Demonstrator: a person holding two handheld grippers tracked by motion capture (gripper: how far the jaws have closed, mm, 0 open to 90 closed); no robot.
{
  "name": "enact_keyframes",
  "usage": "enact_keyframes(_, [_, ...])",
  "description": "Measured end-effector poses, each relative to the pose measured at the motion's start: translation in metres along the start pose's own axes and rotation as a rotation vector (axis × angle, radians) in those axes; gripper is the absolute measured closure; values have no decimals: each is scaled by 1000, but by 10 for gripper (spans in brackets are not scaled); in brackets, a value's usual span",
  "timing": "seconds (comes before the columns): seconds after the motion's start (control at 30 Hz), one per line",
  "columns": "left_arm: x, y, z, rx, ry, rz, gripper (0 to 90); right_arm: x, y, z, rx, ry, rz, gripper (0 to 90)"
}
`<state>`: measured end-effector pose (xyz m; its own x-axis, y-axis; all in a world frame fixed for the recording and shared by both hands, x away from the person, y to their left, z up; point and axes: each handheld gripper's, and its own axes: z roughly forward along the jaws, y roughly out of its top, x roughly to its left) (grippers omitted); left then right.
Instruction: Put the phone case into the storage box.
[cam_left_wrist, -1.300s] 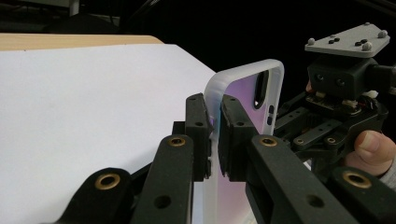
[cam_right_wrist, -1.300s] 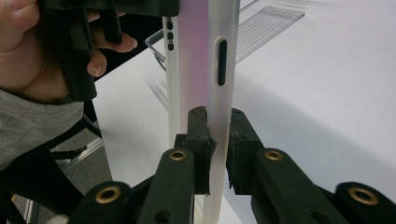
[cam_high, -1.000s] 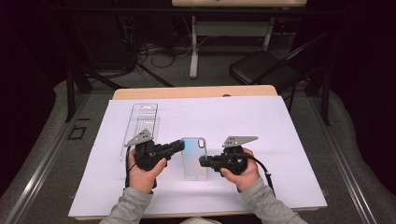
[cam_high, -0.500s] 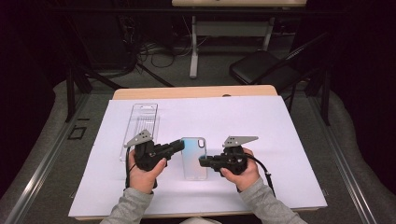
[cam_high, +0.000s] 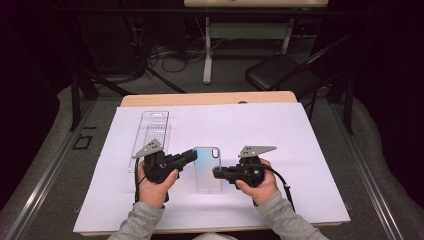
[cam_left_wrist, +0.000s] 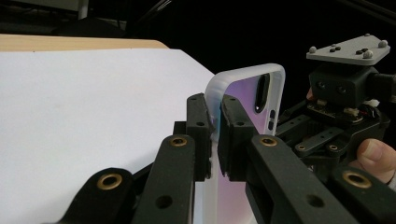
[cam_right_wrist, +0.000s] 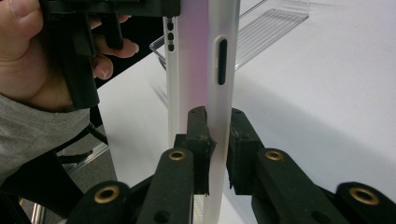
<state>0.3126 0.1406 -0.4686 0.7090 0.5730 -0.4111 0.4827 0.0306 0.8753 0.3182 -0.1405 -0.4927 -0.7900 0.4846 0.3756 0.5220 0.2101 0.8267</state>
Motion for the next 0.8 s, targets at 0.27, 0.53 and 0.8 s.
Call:
enact_keyframes(0.27, [0,-1,0,-7,3,-14,842,0,0,0,-3,-3,4,810])
enact_keyframes(0.53, [1,-1,0,-18,14,-19,842,0,0,1,1,5,-1,746])
enact_keyframes(0.8, [3,-2,-2,-30,30,-20,842,1,0,3,-6,10,-15,652])
